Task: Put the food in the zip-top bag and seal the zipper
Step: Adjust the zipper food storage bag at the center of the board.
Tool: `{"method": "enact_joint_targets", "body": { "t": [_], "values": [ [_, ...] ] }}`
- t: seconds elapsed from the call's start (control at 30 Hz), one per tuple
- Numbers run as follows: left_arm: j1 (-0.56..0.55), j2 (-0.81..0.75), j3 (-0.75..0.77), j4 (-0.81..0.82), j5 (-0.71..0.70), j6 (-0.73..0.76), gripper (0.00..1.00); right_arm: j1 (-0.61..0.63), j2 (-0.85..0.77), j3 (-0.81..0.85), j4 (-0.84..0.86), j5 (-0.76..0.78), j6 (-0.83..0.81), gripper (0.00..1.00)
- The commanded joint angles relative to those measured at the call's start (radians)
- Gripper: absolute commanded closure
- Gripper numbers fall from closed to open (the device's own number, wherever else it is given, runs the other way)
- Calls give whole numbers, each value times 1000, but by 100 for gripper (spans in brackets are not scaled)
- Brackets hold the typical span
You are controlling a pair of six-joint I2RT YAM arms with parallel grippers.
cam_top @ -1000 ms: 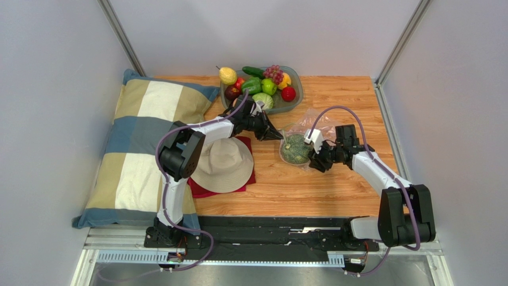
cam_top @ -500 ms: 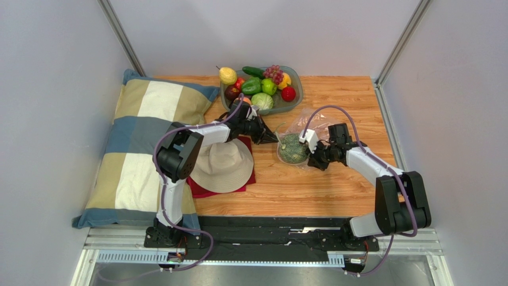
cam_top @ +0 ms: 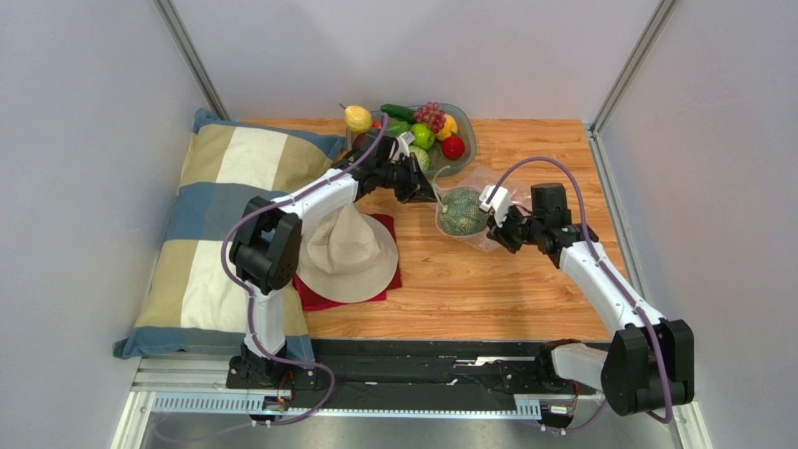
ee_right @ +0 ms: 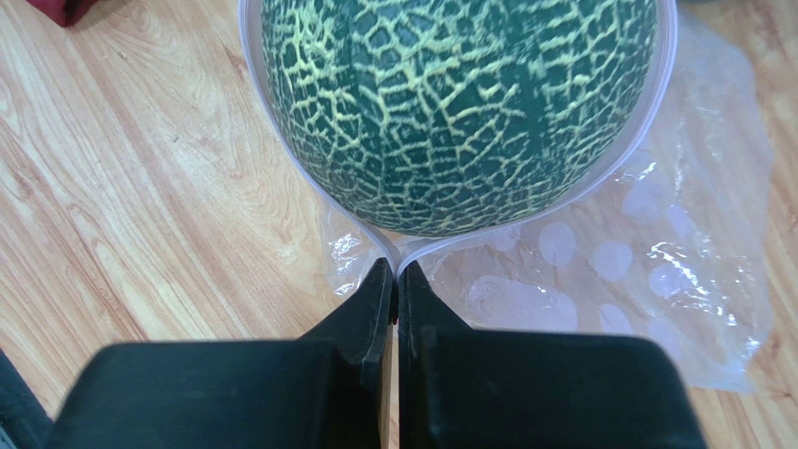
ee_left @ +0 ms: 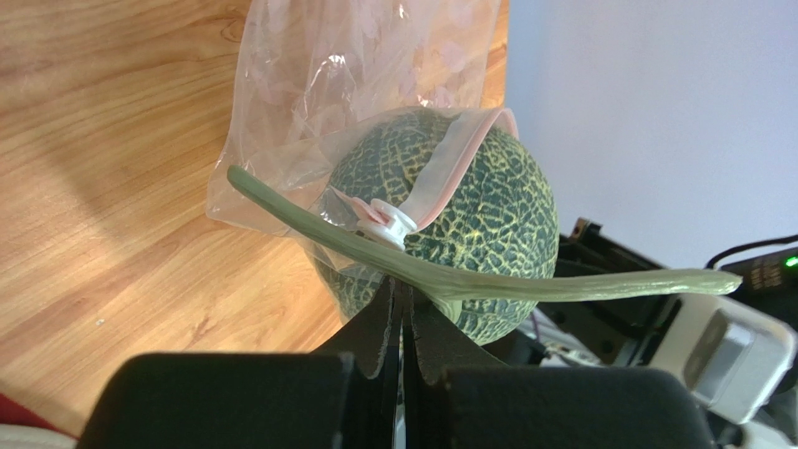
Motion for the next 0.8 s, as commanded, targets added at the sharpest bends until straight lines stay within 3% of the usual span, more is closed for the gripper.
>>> {"method": "enact_joint_targets", "body": {
  "t": [0.0, 0.4, 0.57, 0.77],
  "values": [
    [-39, -87, 87, -136, -26, 203, 100, 14, -42, 70, -7, -37, 18, 100],
    [-110, -171, 211, -356, -207, 484, 100, 53, -134, 162, -99, -33, -39, 100],
    [-81, -179, 185, -351, -152, 396, 100, 75, -198, 196, -119, -52, -2, 100],
    [-127, -239, 331, -463, -221, 524, 100, 177, -266, 257, -188, -43, 78, 100]
  ]
}}
